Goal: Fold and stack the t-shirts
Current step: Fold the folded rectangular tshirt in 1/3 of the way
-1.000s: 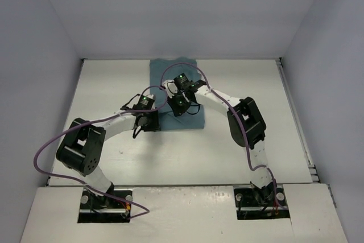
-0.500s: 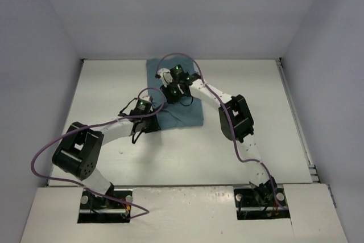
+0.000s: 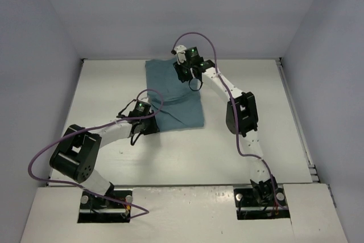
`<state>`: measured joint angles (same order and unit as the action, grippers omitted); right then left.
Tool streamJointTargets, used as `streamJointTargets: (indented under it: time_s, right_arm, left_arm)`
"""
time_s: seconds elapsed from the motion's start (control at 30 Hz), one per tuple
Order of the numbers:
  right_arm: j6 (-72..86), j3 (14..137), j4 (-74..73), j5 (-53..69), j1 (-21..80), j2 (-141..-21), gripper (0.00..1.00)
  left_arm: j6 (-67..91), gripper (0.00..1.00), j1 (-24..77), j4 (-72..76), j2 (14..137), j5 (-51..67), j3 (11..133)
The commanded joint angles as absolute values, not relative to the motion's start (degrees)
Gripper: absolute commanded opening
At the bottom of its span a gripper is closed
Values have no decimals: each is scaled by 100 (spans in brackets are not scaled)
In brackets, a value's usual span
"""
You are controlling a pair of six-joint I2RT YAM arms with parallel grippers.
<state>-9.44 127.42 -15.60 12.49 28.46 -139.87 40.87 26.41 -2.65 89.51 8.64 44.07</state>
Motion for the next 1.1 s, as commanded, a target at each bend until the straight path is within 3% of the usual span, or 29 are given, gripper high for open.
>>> streamJointTargets:
  time_s: [0.0, 0.27, 0.57, 0.73, 1.07]
  right_arm:
    - [-814, 12197, -1310, 1751, 2857, -12827, 28]
    - [-613, 10306, -1303, 2491, 3005, -11792, 28]
    - [-606, 9414, -1301, 2856, 3129, -11920, 27]
    - [-662, 9602, -1311, 2869, 3108, -12340, 27]
    - [-565, 11232, -1304, 1993, 2704, -13142, 27]
  left_arm:
    - [3901, 17, 2680, -1082, 8708, 712, 4450]
    - [3662, 17, 2663, -1407, 8584, 619, 4579]
    - [3568, 17, 2672, -1635, 8420, 572, 4658]
    - [3568, 17, 2663, -1683, 8347, 551, 4630]
    - [3551, 17, 2672, -1799, 8262, 469, 4509]
